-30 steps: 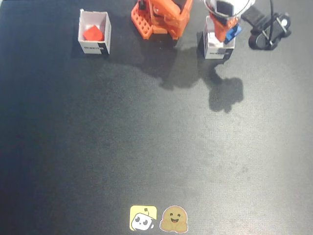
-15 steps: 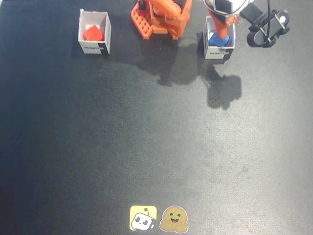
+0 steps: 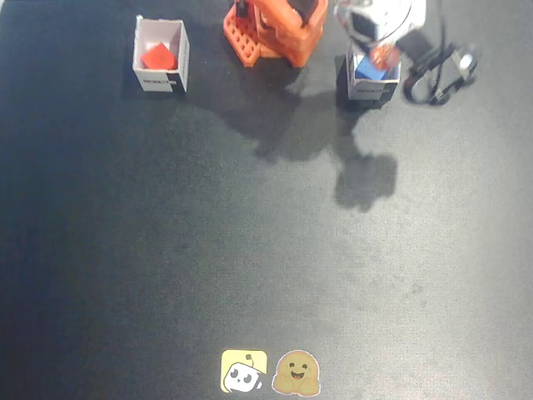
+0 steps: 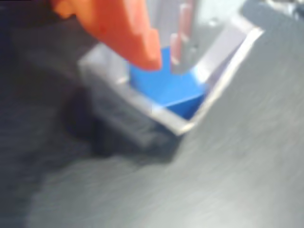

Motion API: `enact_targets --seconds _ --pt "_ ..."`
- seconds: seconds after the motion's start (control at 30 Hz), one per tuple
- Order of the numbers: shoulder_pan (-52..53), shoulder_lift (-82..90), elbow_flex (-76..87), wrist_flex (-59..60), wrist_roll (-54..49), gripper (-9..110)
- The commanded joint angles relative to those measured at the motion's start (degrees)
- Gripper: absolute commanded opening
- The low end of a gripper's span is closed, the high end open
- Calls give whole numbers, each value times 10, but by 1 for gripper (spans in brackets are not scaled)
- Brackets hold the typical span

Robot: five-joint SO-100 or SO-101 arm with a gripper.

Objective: Put the red cube in the right box and the blue cube in the left box.

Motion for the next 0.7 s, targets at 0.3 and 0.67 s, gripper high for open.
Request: enact_targets --seconds 0.3,0.67 --pt "283 -5 -53 -33 -137 0" --pt "502 36 -34 -61 -281 0"
